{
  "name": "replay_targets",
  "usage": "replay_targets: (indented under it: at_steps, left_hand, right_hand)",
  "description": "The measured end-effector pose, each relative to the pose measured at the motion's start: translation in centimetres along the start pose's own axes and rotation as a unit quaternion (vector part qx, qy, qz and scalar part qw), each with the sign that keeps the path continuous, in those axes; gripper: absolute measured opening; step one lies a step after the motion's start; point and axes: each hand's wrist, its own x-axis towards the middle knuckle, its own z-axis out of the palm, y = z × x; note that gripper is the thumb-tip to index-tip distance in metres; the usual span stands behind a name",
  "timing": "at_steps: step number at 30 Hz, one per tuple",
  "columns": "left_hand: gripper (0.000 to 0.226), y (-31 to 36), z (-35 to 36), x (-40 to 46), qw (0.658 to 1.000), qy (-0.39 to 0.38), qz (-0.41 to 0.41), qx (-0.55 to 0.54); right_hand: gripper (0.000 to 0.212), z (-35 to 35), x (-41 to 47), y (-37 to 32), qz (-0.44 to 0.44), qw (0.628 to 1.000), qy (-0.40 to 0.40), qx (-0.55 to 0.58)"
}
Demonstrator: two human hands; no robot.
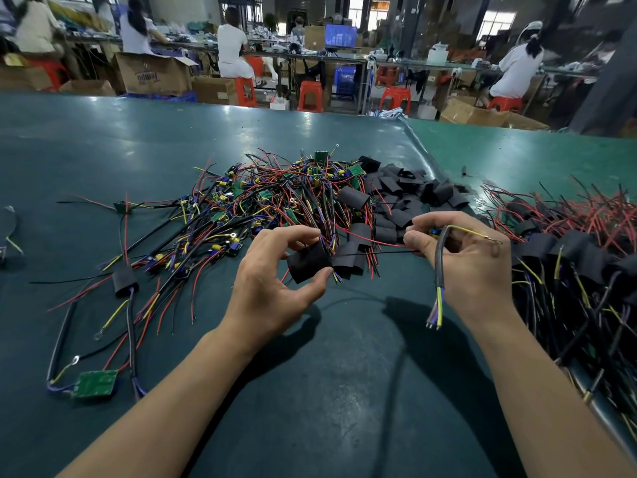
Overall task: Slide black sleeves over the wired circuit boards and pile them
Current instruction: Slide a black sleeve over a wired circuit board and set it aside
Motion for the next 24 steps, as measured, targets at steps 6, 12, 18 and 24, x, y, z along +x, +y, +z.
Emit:
replay_targets:
  at_steps: [6, 12, 18, 24]
  left_hand:
    - [0.047, -0.09, -0.11, 0.0, 1.0, -0.002, 0.002, 0.016]
    - [0.046, 0.0, -0.18, 0.13, 1.0, 0.01, -0.004, 0.005]
    - [0.041, 0.29, -0.03, 0.08, 1.0, 0.011, 0.012, 0.012]
    - [0.04, 0.55, -0.23, 0.13, 1.0, 0.001, 0.012, 0.017]
  right_hand:
    - [0.018, 0.59, -0.59, -0.51, -0.042, 0.999, -0.023, 0.021]
    - [0.016, 0.73, -0.62, -0.56, -0.08, 0.997, -0.007, -0.013]
    - [0.017, 0.75, -0.6, -0.08, -0.085, 0.996, 0.011, -0.027]
    - [0.016, 0.71, -0.57, 0.08, -0.095, 0.995, 0.021, -0.023]
